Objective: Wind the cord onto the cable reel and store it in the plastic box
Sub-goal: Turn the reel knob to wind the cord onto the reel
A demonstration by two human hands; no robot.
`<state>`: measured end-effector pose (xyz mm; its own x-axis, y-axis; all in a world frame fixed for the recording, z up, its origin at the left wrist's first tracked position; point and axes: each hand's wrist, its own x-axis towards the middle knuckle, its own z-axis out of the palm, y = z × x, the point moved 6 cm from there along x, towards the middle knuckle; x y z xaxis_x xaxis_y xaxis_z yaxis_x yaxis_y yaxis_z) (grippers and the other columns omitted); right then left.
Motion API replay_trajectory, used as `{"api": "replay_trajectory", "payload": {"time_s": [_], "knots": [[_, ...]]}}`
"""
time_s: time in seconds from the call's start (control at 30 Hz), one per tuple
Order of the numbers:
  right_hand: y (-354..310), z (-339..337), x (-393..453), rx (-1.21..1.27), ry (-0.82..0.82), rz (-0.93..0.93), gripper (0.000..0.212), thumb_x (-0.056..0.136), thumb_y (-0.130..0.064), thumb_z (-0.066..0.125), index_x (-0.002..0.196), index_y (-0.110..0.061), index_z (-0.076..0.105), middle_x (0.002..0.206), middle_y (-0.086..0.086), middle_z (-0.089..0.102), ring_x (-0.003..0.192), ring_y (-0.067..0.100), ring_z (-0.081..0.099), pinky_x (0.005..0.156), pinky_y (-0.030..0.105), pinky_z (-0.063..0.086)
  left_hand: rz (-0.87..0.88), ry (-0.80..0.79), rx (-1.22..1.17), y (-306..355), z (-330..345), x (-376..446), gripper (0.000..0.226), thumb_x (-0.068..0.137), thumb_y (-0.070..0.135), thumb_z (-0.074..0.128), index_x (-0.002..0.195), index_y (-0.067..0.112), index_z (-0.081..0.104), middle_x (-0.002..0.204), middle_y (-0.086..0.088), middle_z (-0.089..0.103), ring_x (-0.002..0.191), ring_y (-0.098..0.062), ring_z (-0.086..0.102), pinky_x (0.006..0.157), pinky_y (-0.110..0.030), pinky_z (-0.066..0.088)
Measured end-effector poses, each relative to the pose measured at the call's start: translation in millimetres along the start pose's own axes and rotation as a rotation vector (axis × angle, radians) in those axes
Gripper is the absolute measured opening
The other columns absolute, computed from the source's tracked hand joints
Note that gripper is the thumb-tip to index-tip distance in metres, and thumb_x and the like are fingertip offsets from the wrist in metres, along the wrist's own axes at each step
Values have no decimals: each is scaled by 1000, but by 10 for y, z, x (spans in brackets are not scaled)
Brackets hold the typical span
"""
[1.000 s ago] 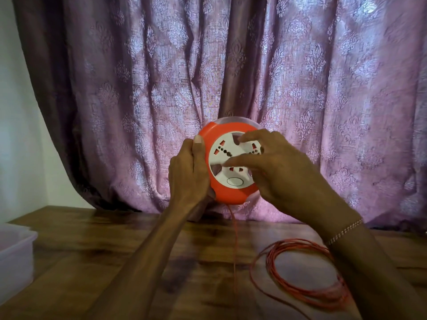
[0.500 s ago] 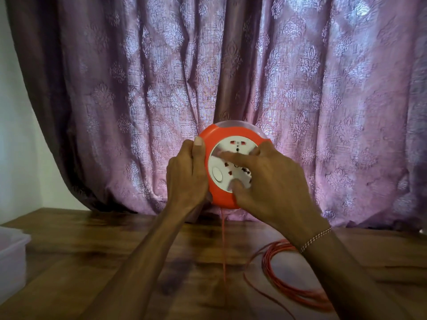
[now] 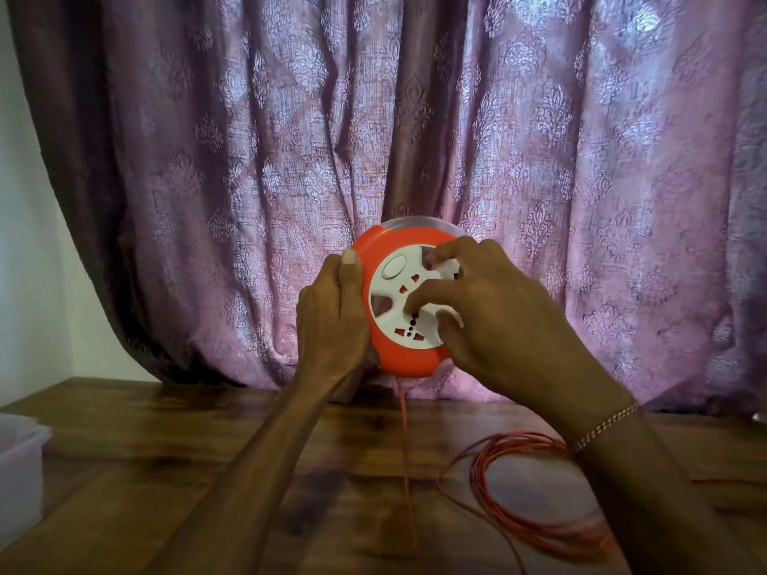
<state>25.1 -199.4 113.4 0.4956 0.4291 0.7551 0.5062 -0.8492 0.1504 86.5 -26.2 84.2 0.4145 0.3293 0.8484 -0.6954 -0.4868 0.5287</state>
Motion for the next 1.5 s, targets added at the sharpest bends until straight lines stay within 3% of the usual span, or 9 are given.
{"api": "replay_trajectory", "payload": {"time_s": [0.1,0.33,0.5,0.7,0.87,1.0,1.2,1.33,1.5], "knots": [[-11,77,-10,19,-145,6,52,83,-13,56,120,-49,63,148,0,38,139,21,28,89,41,50,6,-5,18,0,13,-4,49,101,62,26,72,26,44,60,7,55,58,-13,48,65,-52,49],[-122,57,-12,-97,-45,11,56,78,-46,30,126,-54,58,135,3,44,124,27,40,73,39,48,13,-26,1,26,30,-20,58,100,64,25,79,17,52,67,-1,62,67,-27,60,67,-54,51],[-55,94,-46,-159,35,96,58,75,-40,68,129,-55,54,113,2,62,108,28,57,71,37,51,41,-24,50,96,41,-62,57,99,63,25,76,16,49,62,-2,59,65,-31,58,63,-54,48],[32,97,-14,-33,227,310,65,86,-73,47,127,-25,62,103,6,75,91,36,67,74,40,52,43,6,44,136,12,-62,60,98,63,25,78,13,52,65,-4,60,67,-33,58,64,-53,49],[18,80,-24,-13,147,320,58,92,-66,43,132,-25,53,105,7,73,97,36,65,75,41,50,25,-2,63,114,6,-55,60,98,64,22,78,16,53,66,-4,63,68,-32,61,64,-52,50],[-24,-82,-21,-47,132,160,27,92,-41,57,117,-33,55,103,-3,67,99,29,62,70,41,52,28,10,76,113,-11,-49,57,99,63,23,75,18,49,62,2,59,65,-27,58,64,-51,49],[-88,97,-56,-82,-175,33,61,75,-39,45,136,-51,45,145,7,33,137,29,30,77,44,50,25,10,67,105,-3,-47,55,100,63,24,75,20,48,61,2,57,61,-18,57,62,-50,49],[-75,134,-25,-114,-147,45,62,76,-39,55,135,-52,44,139,8,36,134,31,32,73,43,48,40,17,64,130,12,-53,54,99,64,23,74,23,47,60,4,57,59,-12,54,60,-47,48],[-48,108,-44,-106,13,67,62,79,-37,65,134,-55,44,117,2,51,116,27,52,68,38,48,30,7,46,138,3,-52,58,99,63,24,78,16,51,64,-3,60,65,-31,60,63,-53,50]]}}
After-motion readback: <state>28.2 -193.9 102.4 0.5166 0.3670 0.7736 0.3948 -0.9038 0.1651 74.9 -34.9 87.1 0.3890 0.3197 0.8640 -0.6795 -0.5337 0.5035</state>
